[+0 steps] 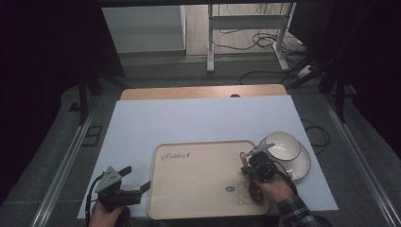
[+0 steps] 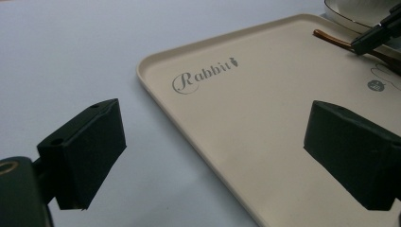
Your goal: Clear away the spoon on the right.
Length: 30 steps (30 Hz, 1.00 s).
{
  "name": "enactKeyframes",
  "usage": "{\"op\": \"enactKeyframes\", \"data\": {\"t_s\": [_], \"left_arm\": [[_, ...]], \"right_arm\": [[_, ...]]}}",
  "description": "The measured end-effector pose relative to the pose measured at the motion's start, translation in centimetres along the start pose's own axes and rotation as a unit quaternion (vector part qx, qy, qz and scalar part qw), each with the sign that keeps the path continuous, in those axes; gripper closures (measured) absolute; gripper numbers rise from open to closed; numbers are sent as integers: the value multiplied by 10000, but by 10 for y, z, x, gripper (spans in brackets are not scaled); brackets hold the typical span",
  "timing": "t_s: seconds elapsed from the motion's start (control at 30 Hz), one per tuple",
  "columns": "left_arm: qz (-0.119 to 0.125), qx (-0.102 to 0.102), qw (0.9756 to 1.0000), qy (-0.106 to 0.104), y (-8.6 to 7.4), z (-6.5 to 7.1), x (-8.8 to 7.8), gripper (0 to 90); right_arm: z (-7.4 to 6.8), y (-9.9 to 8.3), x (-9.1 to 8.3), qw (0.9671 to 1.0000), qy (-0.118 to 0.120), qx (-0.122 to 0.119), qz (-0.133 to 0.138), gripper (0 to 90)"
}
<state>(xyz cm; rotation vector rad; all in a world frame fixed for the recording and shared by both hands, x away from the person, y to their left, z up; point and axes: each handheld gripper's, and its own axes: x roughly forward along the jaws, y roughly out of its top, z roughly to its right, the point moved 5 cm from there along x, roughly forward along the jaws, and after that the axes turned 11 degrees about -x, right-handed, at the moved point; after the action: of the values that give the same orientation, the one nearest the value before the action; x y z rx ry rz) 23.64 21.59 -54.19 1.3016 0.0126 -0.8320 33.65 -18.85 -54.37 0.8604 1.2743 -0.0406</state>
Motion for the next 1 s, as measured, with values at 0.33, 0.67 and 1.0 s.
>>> {"op": "enactKeyframes", "data": {"t_s": [0.33,0.67,1.0], "left_arm": [[-2,6,10000,1,0,0,0,61],[-3,7,10000,1,0,0,0,60],[-6,10,10000,4,0,0,0,61]], "right_arm": [[8,-3,-3,9999,-62,130,60,898],[4,1,-5,9997,-79,35,211,792],[3,5,-11,9992,-32,22,396,679]]}}
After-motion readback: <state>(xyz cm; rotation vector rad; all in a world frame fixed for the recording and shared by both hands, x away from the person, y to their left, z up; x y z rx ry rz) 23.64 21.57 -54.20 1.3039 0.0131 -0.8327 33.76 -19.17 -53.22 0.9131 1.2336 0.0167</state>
